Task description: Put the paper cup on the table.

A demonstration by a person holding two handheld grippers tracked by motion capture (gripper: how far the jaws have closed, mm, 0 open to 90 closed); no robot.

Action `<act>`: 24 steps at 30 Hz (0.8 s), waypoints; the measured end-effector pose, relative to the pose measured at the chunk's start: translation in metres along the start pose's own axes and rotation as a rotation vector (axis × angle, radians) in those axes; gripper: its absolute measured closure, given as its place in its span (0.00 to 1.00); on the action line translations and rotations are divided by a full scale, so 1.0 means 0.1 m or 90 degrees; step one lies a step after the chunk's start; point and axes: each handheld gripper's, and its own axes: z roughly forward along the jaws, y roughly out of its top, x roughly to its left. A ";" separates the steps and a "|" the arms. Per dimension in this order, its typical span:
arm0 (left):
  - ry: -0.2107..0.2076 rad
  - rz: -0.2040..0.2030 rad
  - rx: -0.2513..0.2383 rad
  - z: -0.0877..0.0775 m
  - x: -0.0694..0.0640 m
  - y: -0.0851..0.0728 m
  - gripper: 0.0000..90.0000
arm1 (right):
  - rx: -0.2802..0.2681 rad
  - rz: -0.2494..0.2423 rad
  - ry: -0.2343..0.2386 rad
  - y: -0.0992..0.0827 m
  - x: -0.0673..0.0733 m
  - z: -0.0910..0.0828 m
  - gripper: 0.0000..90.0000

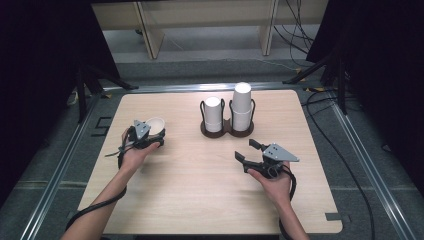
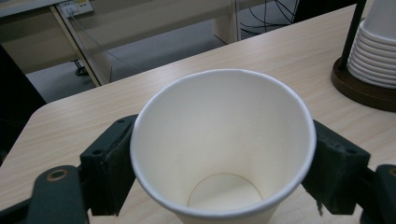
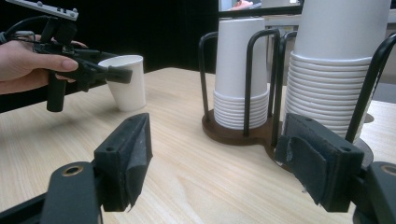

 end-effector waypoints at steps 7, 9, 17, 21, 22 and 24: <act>-0.004 -0.017 0.007 0.01 0.01 -0.01 0.20 | -0.018 0.012 -0.003 -0.01 0.00 0.00 0.28; -0.013 -0.017 0.006 0.02 0.02 -0.01 0.19 | -0.013 0.013 -0.004 -0.01 0.00 0.00 0.28; -0.022 -0.025 0.000 0.01 0.03 -0.04 0.03 | -0.014 0.018 0.002 -0.01 -0.01 0.00 0.27; -0.026 -0.025 0.000 -0.03 0.03 -0.06 0.01 | -0.007 0.014 -0.010 -0.01 -0.02 -0.02 0.26; -0.023 -0.025 0.004 -0.04 0.03 -0.06 0.01 | -0.007 0.017 -0.007 -0.01 -0.03 -0.01 0.26; -0.023 -0.026 0.000 -0.07 0.03 -0.07 0.00 | -0.005 0.022 -0.005 -0.01 -0.03 -0.02 0.26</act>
